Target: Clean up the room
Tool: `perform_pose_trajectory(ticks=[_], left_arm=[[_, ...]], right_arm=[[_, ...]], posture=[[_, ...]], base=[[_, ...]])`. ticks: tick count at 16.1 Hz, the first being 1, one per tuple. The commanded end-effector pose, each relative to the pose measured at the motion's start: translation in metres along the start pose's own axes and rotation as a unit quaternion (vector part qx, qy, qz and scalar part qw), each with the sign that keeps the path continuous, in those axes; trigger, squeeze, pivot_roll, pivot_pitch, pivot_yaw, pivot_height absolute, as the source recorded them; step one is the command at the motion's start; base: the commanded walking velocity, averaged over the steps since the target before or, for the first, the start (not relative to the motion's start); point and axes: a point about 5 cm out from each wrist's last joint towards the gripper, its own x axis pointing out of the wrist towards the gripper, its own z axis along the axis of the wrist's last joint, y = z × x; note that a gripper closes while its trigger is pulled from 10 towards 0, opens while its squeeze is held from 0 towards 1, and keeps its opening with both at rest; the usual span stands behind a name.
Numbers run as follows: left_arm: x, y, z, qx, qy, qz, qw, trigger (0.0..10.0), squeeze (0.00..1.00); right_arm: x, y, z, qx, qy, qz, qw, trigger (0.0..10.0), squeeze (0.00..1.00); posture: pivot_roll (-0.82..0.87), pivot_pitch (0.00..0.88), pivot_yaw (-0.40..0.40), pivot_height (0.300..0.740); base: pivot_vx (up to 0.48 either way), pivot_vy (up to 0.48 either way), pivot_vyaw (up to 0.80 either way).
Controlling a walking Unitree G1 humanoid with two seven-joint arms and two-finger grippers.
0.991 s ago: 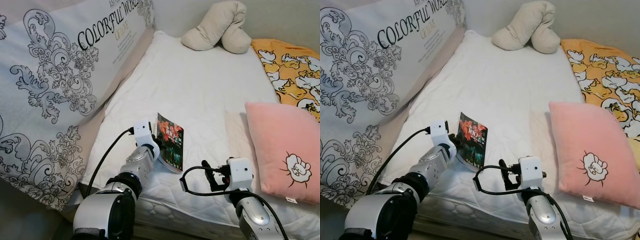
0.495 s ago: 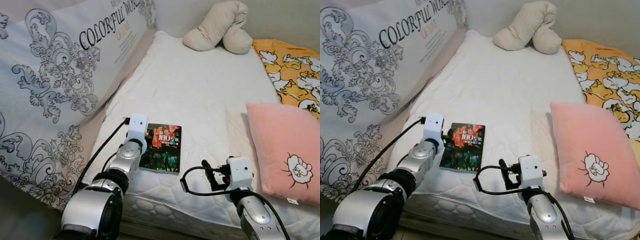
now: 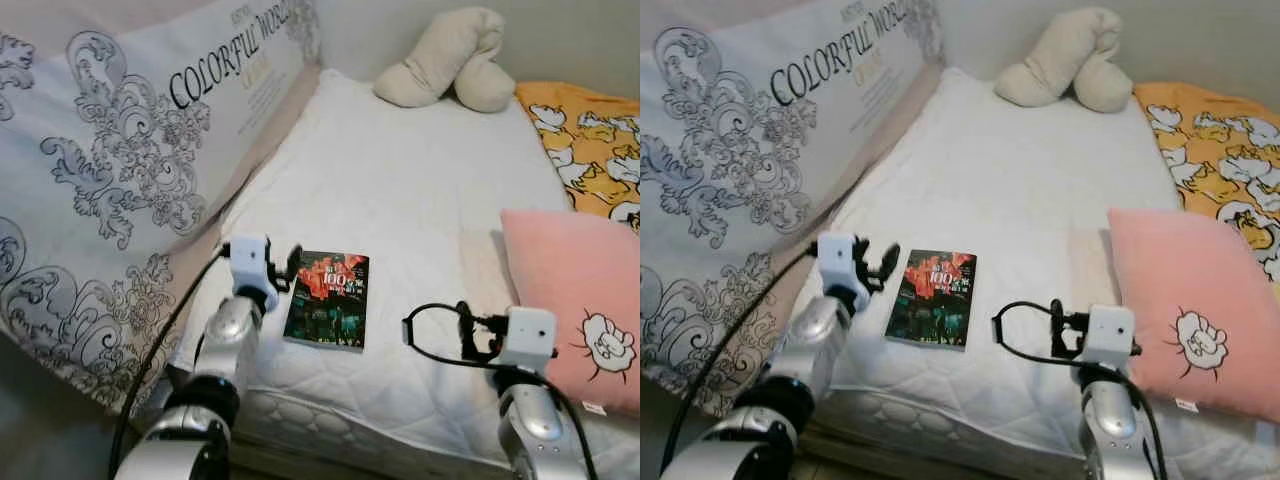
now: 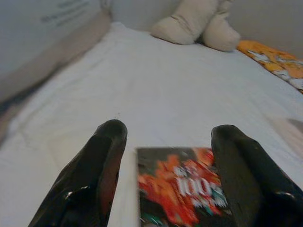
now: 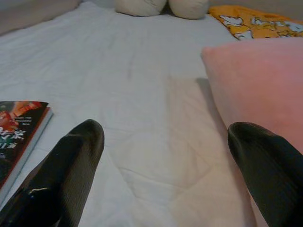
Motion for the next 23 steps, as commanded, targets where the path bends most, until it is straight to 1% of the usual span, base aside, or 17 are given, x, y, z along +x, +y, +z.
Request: perform_pose_trajectory(ticks=[1,3,4,5,6,7,9,10,11,13,15,16,17,18,19,20,23], left_arm=[[0.006,-0.016,0.008,0.013,-0.021,-0.038,0.999,10.0,0.0],[0.007,-0.02,0.012,0.016,-0.03,-0.047,0.998,10.0,0.0],[0.009,-0.022,0.018,0.017,-0.039,-0.055,0.998,10.0,0.0],[0.01,-0.023,0.021,0.01,-0.042,-0.06,0.997,10.0,0.0],[0.01,-0.022,0.022,0.015,-0.044,-0.061,0.997,10.0,0.0],[0.011,-0.021,0.023,0.012,-0.043,-0.06,0.997,10.0,0.0],[0.014,-0.024,0.028,0.002,-0.052,-0.055,0.997,10.0,0.0],[0.014,-0.026,0.029,0.001,-0.053,-0.056,0.997,10.0,0.0],[0.015,-0.03,0.03,-0.006,-0.055,-0.063,0.996,10.0,0.0],[0.013,-0.038,0.026,-0.022,-0.049,-0.074,0.996,10.0,0.0],[0.007,-0.047,0.017,-0.022,-0.036,-0.07,0.997,10.0,0.0],[0.005,-0.049,0.016,-0.039,-0.035,-0.066,0.996,10.0,0.0],[0.003,-0.05,0.015,-0.056,-0.039,-0.06,0.996,10.0,0.0],[0.002,-0.049,0.014,-0.062,-0.034,-0.045,0.996,10.0,0.0],[0.001,-0.047,0.014,-0.08,-0.027,-0.021,0.996,10.0,0.0],[0.0,-0.046,0.013,-0.088,-0.022,-0.011,0.996,10.0,0.0],[-0.001,-0.042,0.014,-0.061,-0.013,0.008,0.998,10.0,0.0]], right_arm=[[0.0,0.001,-0.001,0.0,-0.004,-0.001,1.0,10.0,0.0],[0.002,0.006,-0.001,-0.006,-0.011,0.006,1.0,10.0,0.0],[0.008,0.01,0.005,-0.012,-0.022,0.006,1.0,10.0,0.0],[0.012,0.013,0.01,-0.009,-0.032,0.007,0.999,10.0,0.0],[0.014,0.015,0.017,-0.025,-0.052,0.014,0.998,10.0,0.0],[0.015,0.017,0.024,-0.037,-0.069,0.017,0.997,10.0,0.0],[0.016,0.016,0.04,-0.051,-0.108,0.013,0.993,10.0,0.0],[0.016,0.015,0.043,-0.052,-0.112,0.011,0.992,10.0,0.0],[0.014,0.012,0.047,-0.056,-0.124,0.003,0.991,10.0,0.0],[0.01,0.009,0.043,-0.054,-0.118,0.004,0.991,10.0,0.0],[0.007,0.005,0.033,-0.041,-0.094,0.002,0.995,10.0,0.0],[0.006,0.004,0.032,-0.037,-0.09,-0.001,0.995,10.0,0.0],[0.006,0.004,0.032,-0.036,-0.089,-0.001,0.995,10.0,0.0],[0.005,0.003,0.034,-0.038,-0.092,-0.001,0.995,10.0,0.0],[0.005,0.002,0.036,-0.04,-0.094,0.004,0.995,10.0,0.0],[0.005,0.002,0.036,-0.042,-0.094,0.008,0.995,10.0,0.0],[0.012,-0.002,0.036,-0.053,-0.083,0.018,0.995,10.0,0.0]], posture=[[0.06,0.0,0.001,0.74],[0.06,0.0,0.003,0.74],[0.06,0.0,0.007,0.74],[0.06,0.0,0.01,0.74],[0.05,0.0,0.016,0.74],[0.04,0.0,0.019,0.74],[0.03,0.0,0.025,0.74],[0.03,0.0,0.025,0.74],[0.01,0.0,0.032,0.74],[0.0,0.0,0.037,0.74],[0.0,0.0,0.039,0.74],[0.0,0.0,0.039,0.74],[0.0,0.0,0.04,0.74],[-0.01,0.0,0.04,0.74],[-0.01,0.0,0.04,0.74],[-0.01,0.0,0.038,0.74],[0.01,0.0,0.032,0.74]], base=[[0.311,-0.36,0.0],[0.322,-0.352,0.0],[0.352,-0.319,-0.8],[0.356,-0.315,-0.8],[0.371,-0.296,-0.79],[0.371,-0.3,-0.79],[0.382,-0.285,-0.79],[0.382,-0.285,-0.79],[0.39,-0.277,-0.79],[0.386,-0.281,-0.78],[0.0,0.0,0.0],[0.0,0.0,0.0],[0.0,-0.48,0.0],[0.0,-0.48,0.0],[0.0,-0.48,0.0],[0.0,-0.472,0.0],[0.0,-0.471,0.0]])
